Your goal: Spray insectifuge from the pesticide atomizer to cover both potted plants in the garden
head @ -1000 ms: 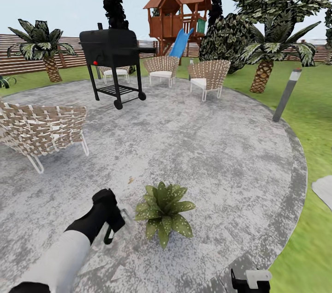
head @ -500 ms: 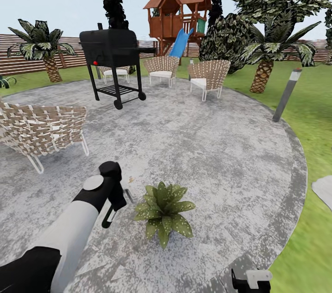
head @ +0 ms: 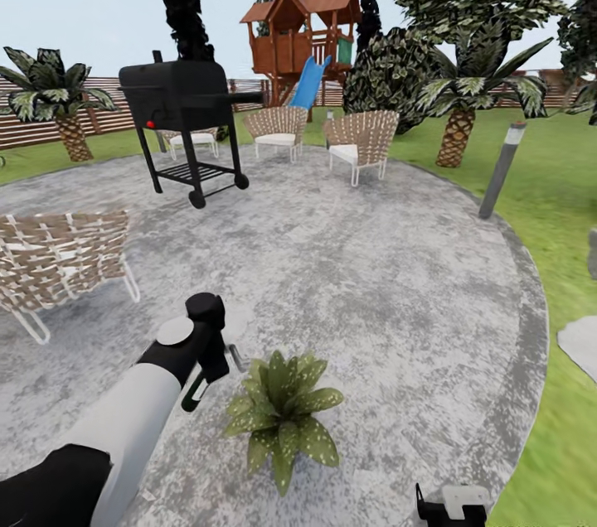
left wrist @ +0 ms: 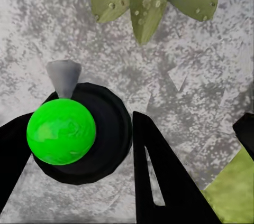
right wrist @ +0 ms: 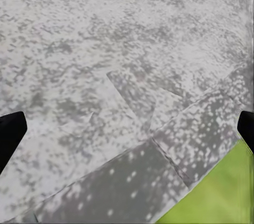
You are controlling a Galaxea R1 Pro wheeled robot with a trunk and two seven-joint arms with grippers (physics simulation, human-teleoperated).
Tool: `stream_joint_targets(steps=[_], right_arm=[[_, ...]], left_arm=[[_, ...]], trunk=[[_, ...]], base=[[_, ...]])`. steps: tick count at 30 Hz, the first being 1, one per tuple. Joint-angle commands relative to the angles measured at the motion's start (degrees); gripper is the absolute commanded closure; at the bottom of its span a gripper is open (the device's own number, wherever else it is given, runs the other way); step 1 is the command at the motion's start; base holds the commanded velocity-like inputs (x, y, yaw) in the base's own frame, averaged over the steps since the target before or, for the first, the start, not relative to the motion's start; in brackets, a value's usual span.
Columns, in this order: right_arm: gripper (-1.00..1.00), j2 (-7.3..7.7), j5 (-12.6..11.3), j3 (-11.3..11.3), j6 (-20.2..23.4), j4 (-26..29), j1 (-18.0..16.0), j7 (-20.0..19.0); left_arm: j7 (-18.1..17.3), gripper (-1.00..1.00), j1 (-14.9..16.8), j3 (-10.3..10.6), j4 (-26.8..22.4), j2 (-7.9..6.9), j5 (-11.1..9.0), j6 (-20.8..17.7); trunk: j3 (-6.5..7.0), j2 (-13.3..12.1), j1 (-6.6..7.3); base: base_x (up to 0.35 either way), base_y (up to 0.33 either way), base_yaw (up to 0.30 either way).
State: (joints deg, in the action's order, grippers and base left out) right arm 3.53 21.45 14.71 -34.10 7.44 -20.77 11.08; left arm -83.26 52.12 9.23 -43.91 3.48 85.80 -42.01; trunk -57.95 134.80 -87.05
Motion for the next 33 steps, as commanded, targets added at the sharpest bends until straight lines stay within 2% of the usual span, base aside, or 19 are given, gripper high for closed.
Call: stream_joint_targets(steps=[1, 5, 9, 15, 17, 19, 21, 33], right_arm=[[-1.0, -0.01, 0.61, 0.24, -0.16, -0.11, -0.06, 0.35], [-1.0, -0.01, 0.61, 0.24, -0.17, -0.07, -0.06, 0.35], [-1.0, -0.01, 0.61, 0.24, -0.18, -0.06, -0.06, 0.35], [-1.0, -0.01, 0.61, 0.24, -0.18, -0.06, -0.06, 0.35], [-1.0, -0.01, 0.61, 0.24, -0.15, -0.06, -0.06, 0.35], [-1.0, -0.01, 0.61, 0.24, -0.17, -0.09, -0.06, 0.35], [-1.0, -0.01, 0.61, 0.24, -0.18, -0.08, -0.06, 0.35], [-1.0, -0.01, 0.61, 0.24, -0.16, -0.13, -0.06, 0.35]], left_arm=[[-0.55, 1.0, -0.08, 1.36, -0.05, -0.03, 0.39, -0.65], [-0.58, 1.0, -0.17, 2.81, -0.03, -0.05, 0.34, -0.65], [-0.74, 1.0, -0.15, 3.13, -0.03, -0.09, 0.26, -0.52], [-4.23, 1.0, 0.96, 3.86, 0.04, -0.33, 0.46, -0.13], [-4.62, 1.0, 1.09, 6.51, 0.27, -0.37, 0.5, -0.13], [-4.79, 1.0, 1.12, 10.7, 0.6, -0.52, 0.39, -0.2], [-4.86, 1.0, 1.16, 12.25, 0.71, -0.36, 0.4, -0.24], [-4.89, 1.0, 1.12, 13.3, 0.74, -0.38, 0.54, -0.27]], trunk=[[-0.05, 0.02, -0.01], [-0.05, 0.02, -0.01], [-0.05, 0.02, -0.01], [-0.05, 0.02, -0.01], [-0.05, 0.02, -0.01], [-0.05, 0.02, -0.01], [-0.05, 0.02, -0.01], [-0.05, 0.02, -0.01]], base=[[0.162, 0.0, -0.277], [0.058, 0.0, -0.25], [0.006, 0.0, -0.048], [0.0, 0.0, -0.004], [0.0, 0.0, 0.0], [0.0, 0.0, 0.0], [0.003, 0.0, 0.0], [0.146, -0.087, 0.015]])
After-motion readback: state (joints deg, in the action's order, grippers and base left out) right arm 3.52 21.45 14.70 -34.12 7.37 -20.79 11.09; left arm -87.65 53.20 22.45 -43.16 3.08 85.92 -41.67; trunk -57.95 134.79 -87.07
